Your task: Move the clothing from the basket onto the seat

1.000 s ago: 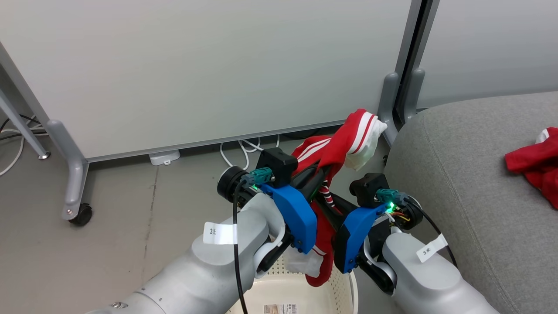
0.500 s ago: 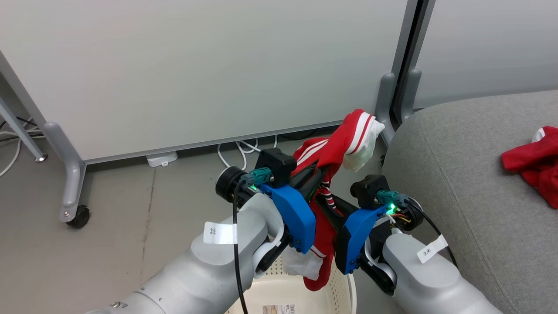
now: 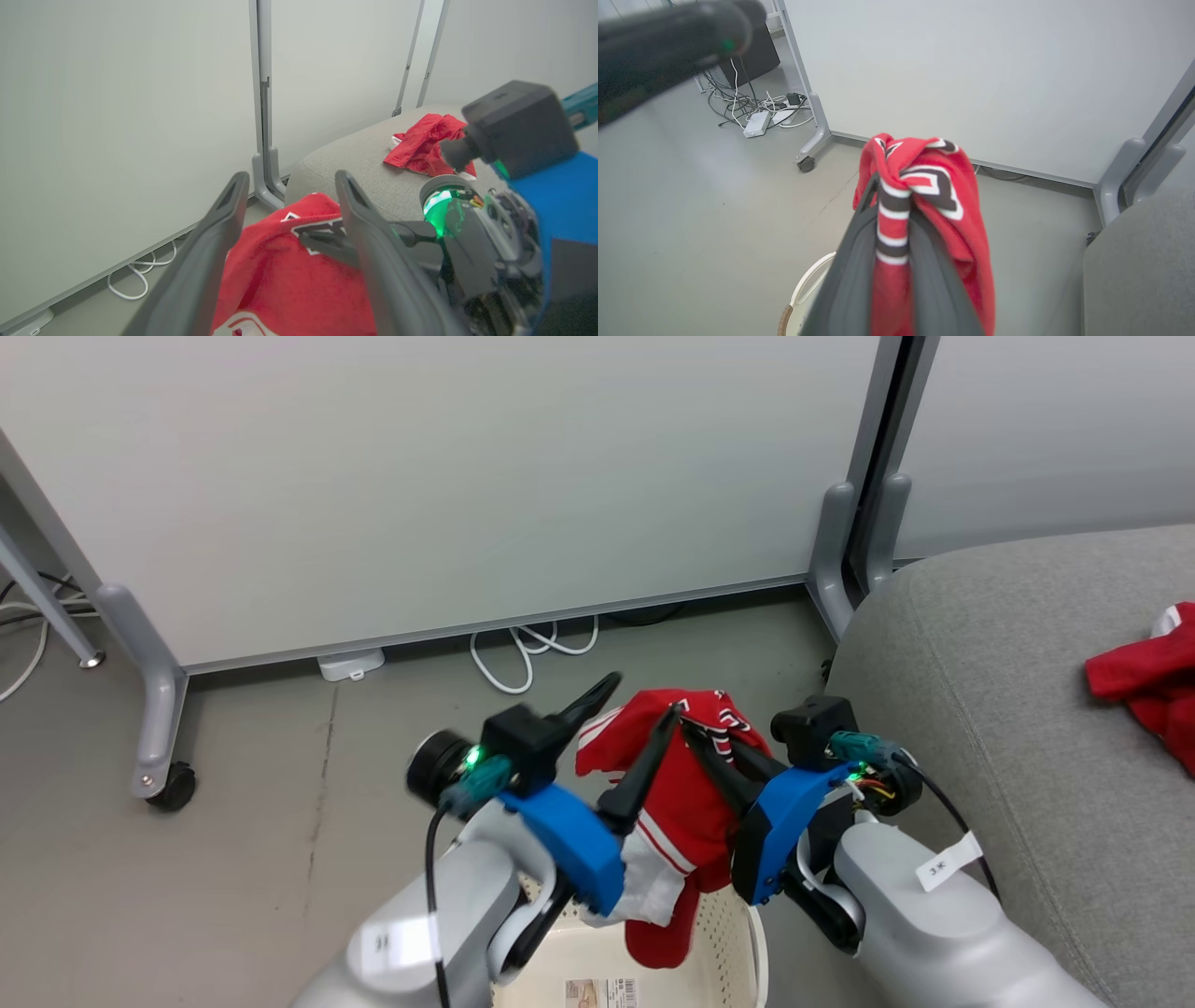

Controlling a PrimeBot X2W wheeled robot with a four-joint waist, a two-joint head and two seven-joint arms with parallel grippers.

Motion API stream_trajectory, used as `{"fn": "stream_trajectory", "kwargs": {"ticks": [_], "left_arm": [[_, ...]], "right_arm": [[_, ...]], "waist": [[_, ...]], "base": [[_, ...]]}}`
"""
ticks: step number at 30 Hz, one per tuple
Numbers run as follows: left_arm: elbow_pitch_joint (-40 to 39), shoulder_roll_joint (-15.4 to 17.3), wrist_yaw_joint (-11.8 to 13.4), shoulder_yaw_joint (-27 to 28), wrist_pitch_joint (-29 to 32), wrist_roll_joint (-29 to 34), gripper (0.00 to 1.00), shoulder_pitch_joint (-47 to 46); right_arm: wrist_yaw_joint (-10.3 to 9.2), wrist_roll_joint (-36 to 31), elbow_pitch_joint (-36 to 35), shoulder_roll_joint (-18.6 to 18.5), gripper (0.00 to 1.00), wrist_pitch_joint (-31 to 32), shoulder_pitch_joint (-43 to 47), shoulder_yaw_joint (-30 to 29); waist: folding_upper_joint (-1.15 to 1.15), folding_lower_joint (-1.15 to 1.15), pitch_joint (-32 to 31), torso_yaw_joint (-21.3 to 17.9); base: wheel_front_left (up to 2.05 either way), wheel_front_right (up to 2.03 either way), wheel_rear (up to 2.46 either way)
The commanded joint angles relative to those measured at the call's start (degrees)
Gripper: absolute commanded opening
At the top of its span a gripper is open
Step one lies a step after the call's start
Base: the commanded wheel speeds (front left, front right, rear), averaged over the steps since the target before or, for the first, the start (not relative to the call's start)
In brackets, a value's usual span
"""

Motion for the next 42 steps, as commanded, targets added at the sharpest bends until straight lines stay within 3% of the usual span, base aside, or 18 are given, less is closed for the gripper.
{"fn": "stream_trajectory", "kwargs": {"ticks": [1,12,21,34,42], "left_arm": [[-1.6,0.9,0.3,2.0,-0.3,2.0,1.00,2.5],[-14.0,4.3,-0.6,21.2,-0.3,16.6,1.00,20.6],[-17.8,2.1,-1.7,33.1,-0.3,24.8,1.00,29.8],[-17.3,-0.1,-2.5,35.2,-0.3,27.0,1.00,31.3],[-17.5,0.7,-2.5,34.6,-0.3,26.1,1.00,30.6]], "right_arm": [[0.01,0.2,-0.7,-0.6,0.00,-0.5,-1.0,-0.5],[0.02,-2.5,-5.1,-2.8,0.00,-1.7,1.4,-5.6],[0.02,-6.0,-8.1,-3.6,0.00,-0.5,4.1,-10.4],[0.02,-9.9,-13.1,-3.1,0.00,2.4,7.9,-15.5],[0.02,-11.8,-16.6,-2.6,0.00,4.1,9.7,-17.9]], "waist": [[0.00,0.00,0.3,0.4],[0.00,0.00,1.9,1.1],[0.00,0.00,2.2,0.7],[0.00,0.00,2.0,-0.4],[0.00,0.00,2.6,-4.0]], "base": [[0.00,0.00,0.00],[0.00,0.00,0.00],[0.00,0.00,0.00],[0.00,0.00,0.00],[0.00,0.00,0.00]]}}
